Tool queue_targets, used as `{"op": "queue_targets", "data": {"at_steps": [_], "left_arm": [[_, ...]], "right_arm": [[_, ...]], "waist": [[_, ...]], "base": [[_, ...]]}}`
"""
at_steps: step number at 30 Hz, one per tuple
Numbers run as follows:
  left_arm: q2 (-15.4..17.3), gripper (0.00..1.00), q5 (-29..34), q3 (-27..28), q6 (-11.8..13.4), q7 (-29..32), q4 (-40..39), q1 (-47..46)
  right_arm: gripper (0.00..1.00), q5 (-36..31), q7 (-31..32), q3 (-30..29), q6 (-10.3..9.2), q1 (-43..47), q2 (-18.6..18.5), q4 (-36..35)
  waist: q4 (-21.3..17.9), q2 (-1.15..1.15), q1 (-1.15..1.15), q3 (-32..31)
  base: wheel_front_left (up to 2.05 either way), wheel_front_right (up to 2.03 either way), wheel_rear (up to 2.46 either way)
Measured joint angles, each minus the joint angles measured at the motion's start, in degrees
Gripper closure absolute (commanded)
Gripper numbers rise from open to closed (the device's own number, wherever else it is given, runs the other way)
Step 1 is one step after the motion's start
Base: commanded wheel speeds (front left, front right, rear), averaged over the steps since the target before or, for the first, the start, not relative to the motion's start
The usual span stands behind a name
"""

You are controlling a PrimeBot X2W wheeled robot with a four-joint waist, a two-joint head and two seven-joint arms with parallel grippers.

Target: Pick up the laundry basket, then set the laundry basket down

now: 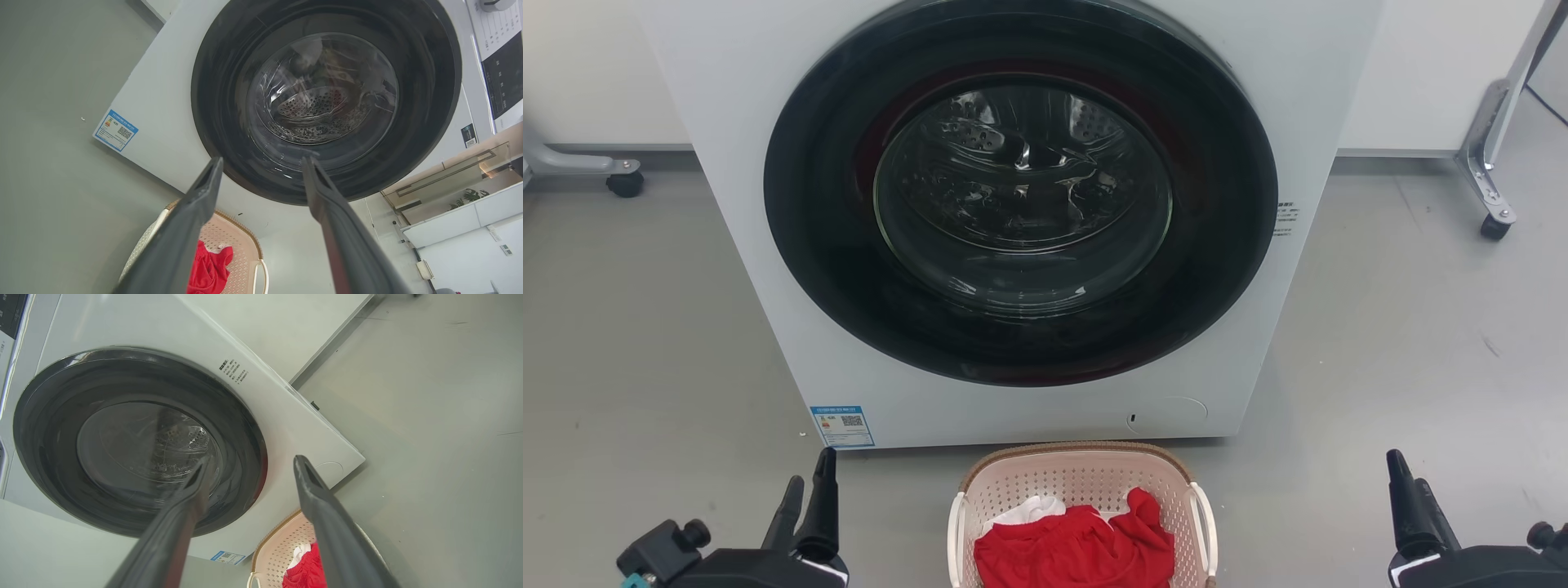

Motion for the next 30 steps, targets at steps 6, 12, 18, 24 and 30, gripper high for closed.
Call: {"op": "queue_targets", "data": {"at_steps": [6, 12, 18, 24, 30], "left_arm": [[0.90, 0.00, 6.53, -2.58, 0.89, -1.45, -0.32, -0.03], [1.68, 0.00, 12.92, -4.83, 1.87, -2.54, -0.34, -0.23], [2.01, 0.00, 18.06, -6.80, 2.88, -3.71, -0.13, -0.50], [2.32, 0.00, 23.26, -8.20, 3.85, -5.06, 0.40, -1.04], [2.50, 0.00, 27.10, -8.99, 4.76, -6.06, 1.31, -1.20]], "right_arm": [[0.00, -5.79, -1.43, 2.34, -1.01, -0.03, -0.92, 0.05], [0.00, -10.89, -2.54, 4.48, -2.03, -0.23, -1.85, 0.26], [0.00, -15.60, -3.86, 6.38, -2.98, -0.68, -2.43, 0.69], [0.00, -20.22, -5.15, 8.18, -3.54, -0.71, -2.88, 1.10], [0.00, -23.74, -6.16, 9.32, -4.03, -0.86, -3.37, 1.30]], "waist": [[0.00, 0.00, 0.00, -0.04], [0.02, 0.00, 0.00, 0.00], [0.03, 0.00, 0.00, 0.10], [0.07, 0.00, 0.00, 0.22], [0.10, 0.00, 0.00, 0.30]], "base": [[0.00, 0.00, 0.00], [0.00, 0.00, 0.00], [0.00, 0.00, 0.00], [0.00, 0.00, 0.00], [0.00, 0.00, 0.00]]}}
